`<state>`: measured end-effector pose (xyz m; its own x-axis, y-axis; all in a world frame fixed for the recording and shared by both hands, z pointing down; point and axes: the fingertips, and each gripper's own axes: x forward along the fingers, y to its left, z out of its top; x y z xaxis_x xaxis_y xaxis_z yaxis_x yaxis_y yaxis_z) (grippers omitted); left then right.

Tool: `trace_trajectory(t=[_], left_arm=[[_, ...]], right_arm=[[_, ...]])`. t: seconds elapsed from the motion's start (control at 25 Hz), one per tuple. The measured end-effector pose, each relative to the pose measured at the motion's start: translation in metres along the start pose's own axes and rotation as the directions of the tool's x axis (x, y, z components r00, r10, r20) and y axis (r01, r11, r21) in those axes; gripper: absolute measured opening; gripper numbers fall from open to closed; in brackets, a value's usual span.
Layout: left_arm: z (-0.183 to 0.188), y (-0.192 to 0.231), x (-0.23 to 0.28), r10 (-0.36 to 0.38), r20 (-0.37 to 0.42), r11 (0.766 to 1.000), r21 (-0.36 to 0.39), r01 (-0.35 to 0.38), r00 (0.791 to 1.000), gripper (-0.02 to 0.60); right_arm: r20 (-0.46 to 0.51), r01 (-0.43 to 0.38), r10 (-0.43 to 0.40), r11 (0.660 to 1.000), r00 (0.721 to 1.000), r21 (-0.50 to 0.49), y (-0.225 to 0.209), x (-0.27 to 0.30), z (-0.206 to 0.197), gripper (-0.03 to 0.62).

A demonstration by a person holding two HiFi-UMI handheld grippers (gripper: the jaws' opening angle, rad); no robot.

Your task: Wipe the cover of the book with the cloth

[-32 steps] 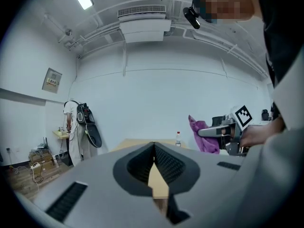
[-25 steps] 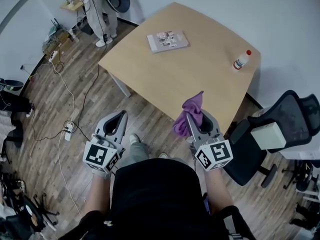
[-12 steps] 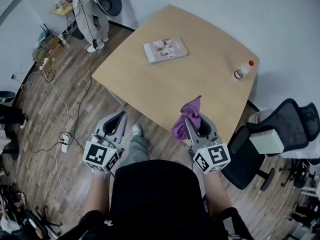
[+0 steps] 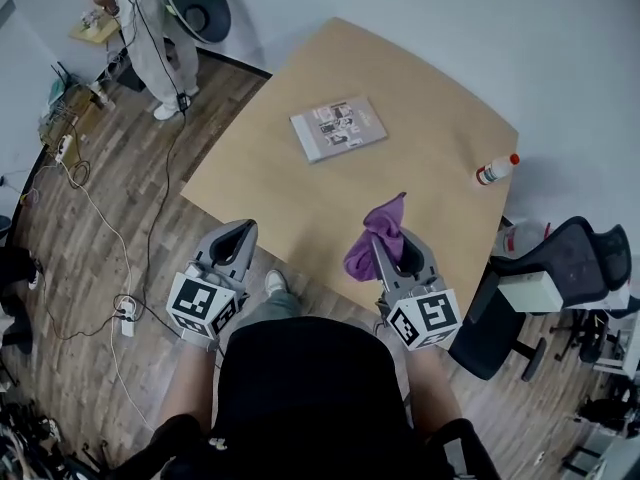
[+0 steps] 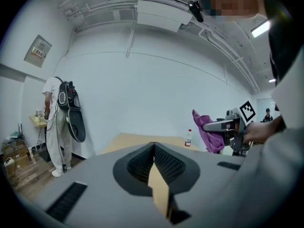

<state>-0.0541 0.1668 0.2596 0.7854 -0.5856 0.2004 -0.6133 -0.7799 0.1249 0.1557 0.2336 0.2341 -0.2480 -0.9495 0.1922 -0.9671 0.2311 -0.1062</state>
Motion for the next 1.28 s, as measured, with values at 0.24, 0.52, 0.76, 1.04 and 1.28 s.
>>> trace_trajectory(t=[0.24,0.52,0.76,1.04,1.28], left_arm=[[-0.012,0.052,0.036,-0.076,-0.04,0.997,-0.022,0.075,0.996,0.021],[-0.042,0.076,0.079,-0.154,-0.118,0.988,-0.045,0.15,0.981,0.021],[-0.074,0.08,0.119,-0.205,-0.189,0.978,-0.066,0.195,0.96,0.023],[-0.109,0.076,0.167,-0.246,-0.258,0.968,-0.106,0.225,0.934,0.023],[-0.137,0.07,0.203,-0.254,-0.308,0.966,-0.133,0.223,0.917,0.023]], right_arm=[[-0.028,0.043,-0.044,0.999,0.999,-0.018,0.005,0.059,0.011,0.135],[-0.064,0.073,-0.071,0.997,0.995,0.029,-0.003,0.112,0.016,0.135],[-0.103,0.077,-0.072,0.996,0.992,0.051,-0.019,0.156,0.011,0.137],[-0.186,0.032,-0.019,0.997,0.982,0.068,-0.047,0.219,-0.009,0.137],[-0.272,-0.022,0.044,0.996,0.961,0.084,-0.072,0.275,-0.039,0.137]])
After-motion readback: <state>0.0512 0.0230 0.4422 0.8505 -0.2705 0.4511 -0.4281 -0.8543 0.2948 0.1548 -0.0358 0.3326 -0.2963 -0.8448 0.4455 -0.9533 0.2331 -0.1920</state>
